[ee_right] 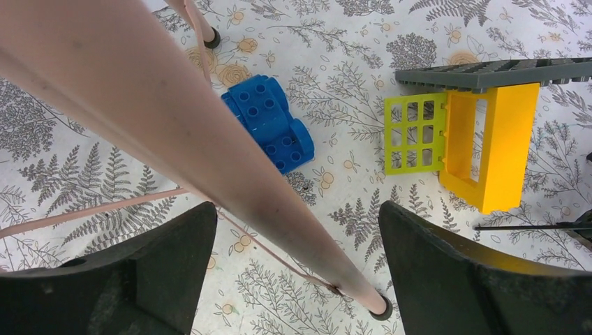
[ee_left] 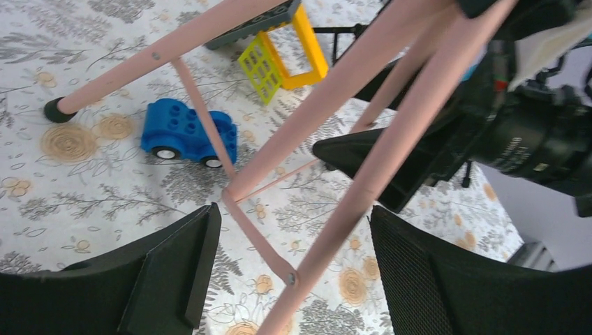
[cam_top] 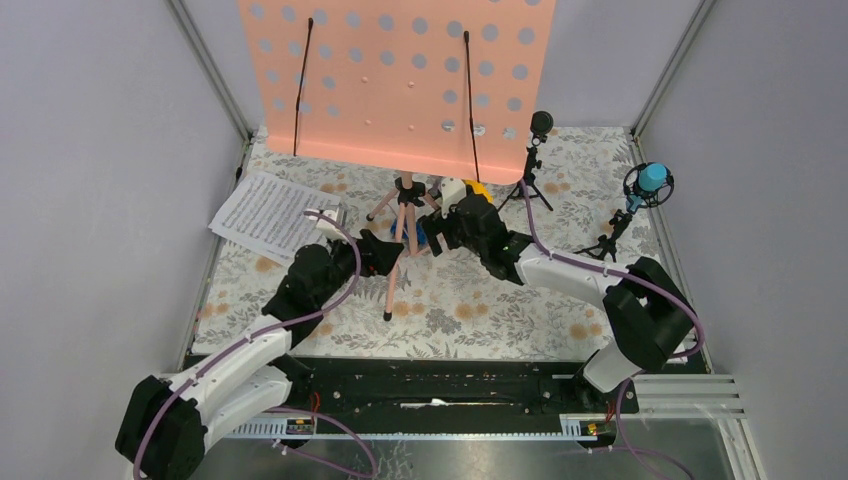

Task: Pack up the instrument practice props

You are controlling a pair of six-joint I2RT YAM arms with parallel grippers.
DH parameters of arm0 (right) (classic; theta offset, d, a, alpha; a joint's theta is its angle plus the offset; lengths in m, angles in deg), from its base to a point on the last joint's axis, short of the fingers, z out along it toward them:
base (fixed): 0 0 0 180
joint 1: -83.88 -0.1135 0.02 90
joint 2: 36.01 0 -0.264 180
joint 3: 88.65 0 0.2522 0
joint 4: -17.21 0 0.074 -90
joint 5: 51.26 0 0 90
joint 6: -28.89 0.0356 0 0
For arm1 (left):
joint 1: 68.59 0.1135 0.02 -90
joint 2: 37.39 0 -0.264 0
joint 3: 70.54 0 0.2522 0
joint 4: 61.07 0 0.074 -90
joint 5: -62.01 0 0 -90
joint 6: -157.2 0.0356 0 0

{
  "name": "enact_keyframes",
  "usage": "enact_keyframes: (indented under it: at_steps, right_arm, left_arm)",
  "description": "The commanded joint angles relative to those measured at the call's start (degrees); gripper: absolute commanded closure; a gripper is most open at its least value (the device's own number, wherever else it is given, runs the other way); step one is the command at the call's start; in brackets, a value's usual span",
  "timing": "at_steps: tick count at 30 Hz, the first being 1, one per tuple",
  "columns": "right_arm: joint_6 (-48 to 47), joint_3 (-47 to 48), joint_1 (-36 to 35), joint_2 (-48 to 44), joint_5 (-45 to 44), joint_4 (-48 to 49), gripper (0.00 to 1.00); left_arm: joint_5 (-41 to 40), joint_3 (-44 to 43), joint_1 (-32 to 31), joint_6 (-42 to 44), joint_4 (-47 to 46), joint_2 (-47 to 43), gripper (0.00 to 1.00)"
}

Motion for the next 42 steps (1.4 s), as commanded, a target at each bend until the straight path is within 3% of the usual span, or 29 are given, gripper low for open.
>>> enact_keyframes:
  at_steps: [1, 6, 28, 35, 38, 42]
  right_arm:
    - [-0.08, 3.27, 1.11, 0.97, 0.87, 3.23, 0.09]
    - [0.24, 4.59, 1.53, 2.31, 0.43, 2.98, 0.18]
    - [1.43, 1.21, 1.53, -2.29, -0.27, 2.55, 0.20]
    - [-0.59, -0.95, 1.53, -2.95, -1.91, 5.78, 0.19]
    - [-1.66, -2.11, 1.53, -2.57, -2.93, 9.06, 0.25]
    - [-2.24, -4.34, 1.53, -3.02, -3.23, 14.45, 0.37]
  left_arm:
    - [-4.00, -3.43, -0.43, 3.11, -3.42, 3.55, 0.17]
    - [-1.49, -8.60, -0.86, 4.73, 2.11, 9.62, 0.12]
    - [-4.25, -9.18, -1.23, 7.09, 6.81, 9.74, 0.09]
    - [-5.14, -7.61, -1.39, 6.93, 5.23, 9.03, 0.02]
    - [-6.66, -7.12, -2.31, 7.40, 3.34, 10.03, 0.06]
    - [-8.34, -4.75, -3.47, 7.41, -1.46, 10.07, 0.22]
